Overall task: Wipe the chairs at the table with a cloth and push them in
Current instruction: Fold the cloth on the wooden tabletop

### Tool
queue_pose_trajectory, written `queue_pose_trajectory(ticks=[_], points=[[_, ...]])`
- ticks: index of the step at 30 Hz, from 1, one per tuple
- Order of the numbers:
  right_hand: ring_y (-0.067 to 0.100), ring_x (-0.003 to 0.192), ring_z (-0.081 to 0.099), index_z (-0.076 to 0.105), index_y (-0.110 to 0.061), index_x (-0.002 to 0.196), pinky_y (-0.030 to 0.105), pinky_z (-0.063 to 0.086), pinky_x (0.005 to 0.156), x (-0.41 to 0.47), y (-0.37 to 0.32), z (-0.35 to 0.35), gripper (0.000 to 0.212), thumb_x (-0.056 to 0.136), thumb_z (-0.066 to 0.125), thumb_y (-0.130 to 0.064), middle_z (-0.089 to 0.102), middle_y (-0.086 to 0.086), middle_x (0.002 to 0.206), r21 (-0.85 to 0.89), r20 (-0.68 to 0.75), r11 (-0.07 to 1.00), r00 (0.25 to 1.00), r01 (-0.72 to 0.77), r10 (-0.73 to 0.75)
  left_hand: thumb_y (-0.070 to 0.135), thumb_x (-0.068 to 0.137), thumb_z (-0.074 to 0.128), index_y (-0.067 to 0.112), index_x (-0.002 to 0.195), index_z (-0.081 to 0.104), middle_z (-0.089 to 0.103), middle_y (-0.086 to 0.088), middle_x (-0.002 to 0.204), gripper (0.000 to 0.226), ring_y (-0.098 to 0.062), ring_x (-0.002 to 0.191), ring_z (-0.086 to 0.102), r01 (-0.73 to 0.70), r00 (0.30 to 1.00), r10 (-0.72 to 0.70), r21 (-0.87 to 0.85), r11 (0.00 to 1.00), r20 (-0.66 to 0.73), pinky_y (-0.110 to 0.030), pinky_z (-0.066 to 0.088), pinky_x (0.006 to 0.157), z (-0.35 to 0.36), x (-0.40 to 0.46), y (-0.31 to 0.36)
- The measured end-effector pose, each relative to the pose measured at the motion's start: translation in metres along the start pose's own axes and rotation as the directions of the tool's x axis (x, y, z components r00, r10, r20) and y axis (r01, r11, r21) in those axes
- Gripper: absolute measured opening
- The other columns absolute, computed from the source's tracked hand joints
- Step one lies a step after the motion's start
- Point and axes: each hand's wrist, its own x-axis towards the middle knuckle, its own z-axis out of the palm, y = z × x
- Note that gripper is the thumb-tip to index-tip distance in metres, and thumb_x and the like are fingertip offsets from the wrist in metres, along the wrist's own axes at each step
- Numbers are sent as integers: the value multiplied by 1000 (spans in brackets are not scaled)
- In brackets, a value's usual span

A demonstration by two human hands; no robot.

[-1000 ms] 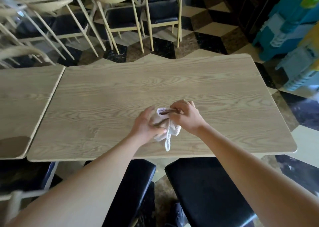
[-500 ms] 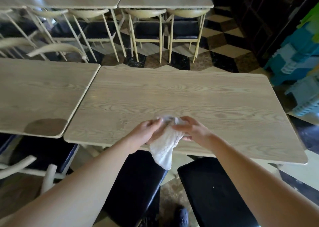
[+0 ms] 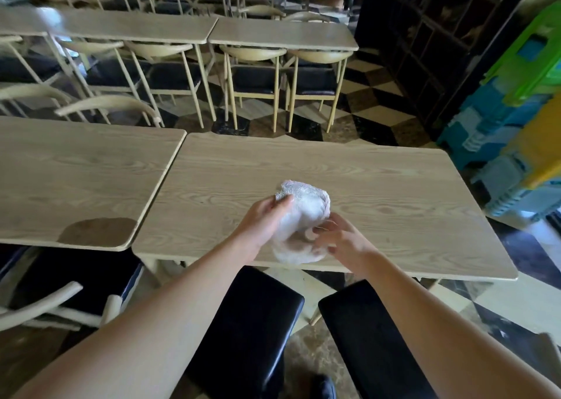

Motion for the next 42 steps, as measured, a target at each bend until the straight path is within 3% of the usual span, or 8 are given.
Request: queue_pose_trajectory(ticks=[6,12,23,25,30,34,38,42], points=[[12,118,66,68,-31,121,42,48,102,-15,-13,12,47,77,85,-35,71,-8,125,-90,39,994,997,-70,73,57,88,63,18,93,64,64,15,61,40,-10,61,59,40,998,-34,-111,993,61,-29,45,57,-3,-11,19],[40,119,64,72,-8,119,53,49,106,-21,-35,10,38,87,81,-27,67,22,127,-3,144,1000,990,-7,7,14,85,76,10,114,66,72,-14,115,32,-29,101,68,275,948,-209,-293,916,239,-45,49,91,-1,-7,26],[38,102,67,67,5,114,47,52,98,-17,3,9,48,78,80,-24,68,24,115,215,-262,962,939,-167,222,-7,72,73,16,115,62,76,-10,104,50,-32,96,73,449,892,-426,-191,873,149,-56,59,81,21,-8,-9],[32,93,58,65,7,117,43,46,84,-17,11,10,58,73,81,-27,64,26,109,152,-281,968,930,-201,238,-9,68,71,11,108,65,76,-13,98,45,-28,87,75,470,882,-456,-148,870,122,-47,61,75,25,-11,-16],[26,122,55,44,-33,146,44,43,109,-22,21,9,94,62,88,-30,56,5,132,-87,-268,963,937,-255,224,-16,80,65,7,134,37,65,-19,111,66,-31,90,69,586,806,-590,-77,807,-47,-45,59,64,27,-13,-32],[19,126,53,57,-33,141,39,41,112,-23,22,7,75,73,87,-21,58,1,137,-230,-154,943,966,-239,207,-17,81,64,19,147,38,58,-12,125,79,-30,106,61,616,787,-609,-67,785,101,-45,57,78,15,-15,-35],[13,105,60,61,-24,135,23,47,84,-22,20,16,69,72,89,-28,64,-5,118,-499,-74,838,975,-218,210,-11,71,75,19,146,45,51,-6,142,86,-24,123,51,495,813,-560,315,810,161,-41,42,109,11,-23,-37],[14,91,63,61,-25,123,23,50,69,-18,23,42,61,70,89,-36,65,-4,109,-792,-42,586,973,-172,229,3,86,65,17,143,50,49,-7,143,60,-24,120,55,147,943,-323,769,622,80,-30,48,94,11,-28,-55]])
